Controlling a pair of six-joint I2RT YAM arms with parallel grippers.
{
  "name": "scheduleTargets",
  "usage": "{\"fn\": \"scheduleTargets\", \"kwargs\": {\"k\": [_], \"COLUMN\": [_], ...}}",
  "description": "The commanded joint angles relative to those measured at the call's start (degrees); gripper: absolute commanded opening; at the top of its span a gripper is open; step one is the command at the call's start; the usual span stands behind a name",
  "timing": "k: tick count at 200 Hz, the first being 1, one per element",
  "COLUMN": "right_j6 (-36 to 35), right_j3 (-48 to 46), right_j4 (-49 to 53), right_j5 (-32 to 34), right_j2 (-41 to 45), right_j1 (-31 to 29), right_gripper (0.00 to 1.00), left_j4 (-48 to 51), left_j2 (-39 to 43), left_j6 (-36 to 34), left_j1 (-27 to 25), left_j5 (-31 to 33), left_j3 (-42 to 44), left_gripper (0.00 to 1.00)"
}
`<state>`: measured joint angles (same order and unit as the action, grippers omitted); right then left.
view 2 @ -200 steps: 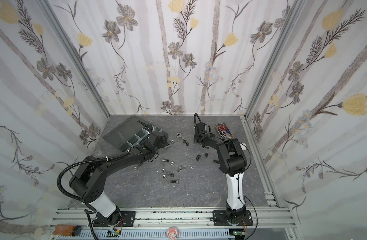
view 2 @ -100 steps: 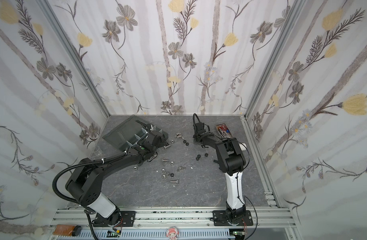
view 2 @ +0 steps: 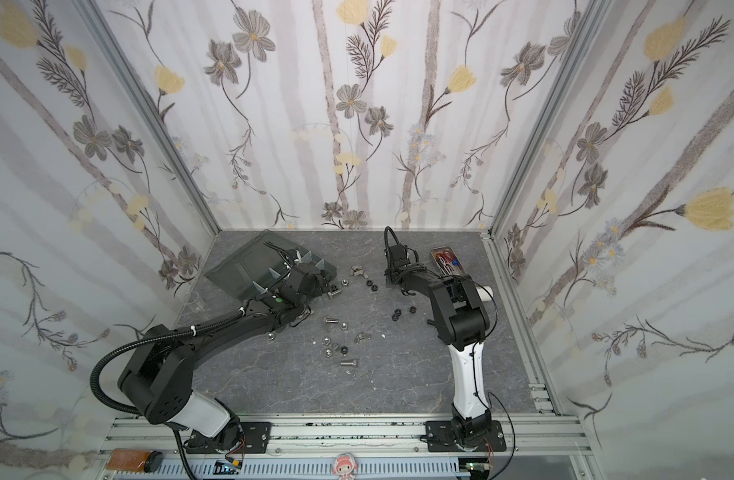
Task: Sort the screws and nuts into containers
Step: 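Lift the black bolt and carry it toward the organizer box with the right gripper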
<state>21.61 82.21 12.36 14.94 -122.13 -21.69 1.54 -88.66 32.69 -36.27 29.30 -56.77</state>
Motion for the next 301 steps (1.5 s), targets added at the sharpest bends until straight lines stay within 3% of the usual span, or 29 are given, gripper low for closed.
{"fn": "scheduleTargets", "kwargs": {"k": [1, 96, 168, 224, 301], "right_j6": [0.6, -1.0, -5.2, -7.4, -8.5], "right_j3": [0.2, -2.8, -3.7, 5.1, 21.3], "right_j4": [1.6, 1.6, 2.2, 2.9, 0.1], "right_j5": [0.0, -3.5, -12.7, -19.2, -25.7], "right_j2": [-0.4, 7.1, 15.0, 11.2, -1.7], "right_j1": [0.1, -1.6, -6.7, -10.3, -14.3], "right_gripper": [0.35, 0.26, 0.24, 0.24, 0.23], "left_j4": [0.6, 6.8, 12.8, 18.1, 19.0], "left_j2": [1.8, 12.8, 27.6, 33.3, 39.0], "left_j6": [1.3, 3.4, 6.6, 6.3, 7.5], "left_j1": [0.0, 0.1, 3.0, 5.1, 6.1], "left_j5": [0.4, -0.2, -2.8, -3.6, -4.5], "left_j3": [0.7, 5.2, 12.3, 15.0, 18.2], "left_gripper": [1.0, 1.0, 1.0, 1.0, 1.0]}}
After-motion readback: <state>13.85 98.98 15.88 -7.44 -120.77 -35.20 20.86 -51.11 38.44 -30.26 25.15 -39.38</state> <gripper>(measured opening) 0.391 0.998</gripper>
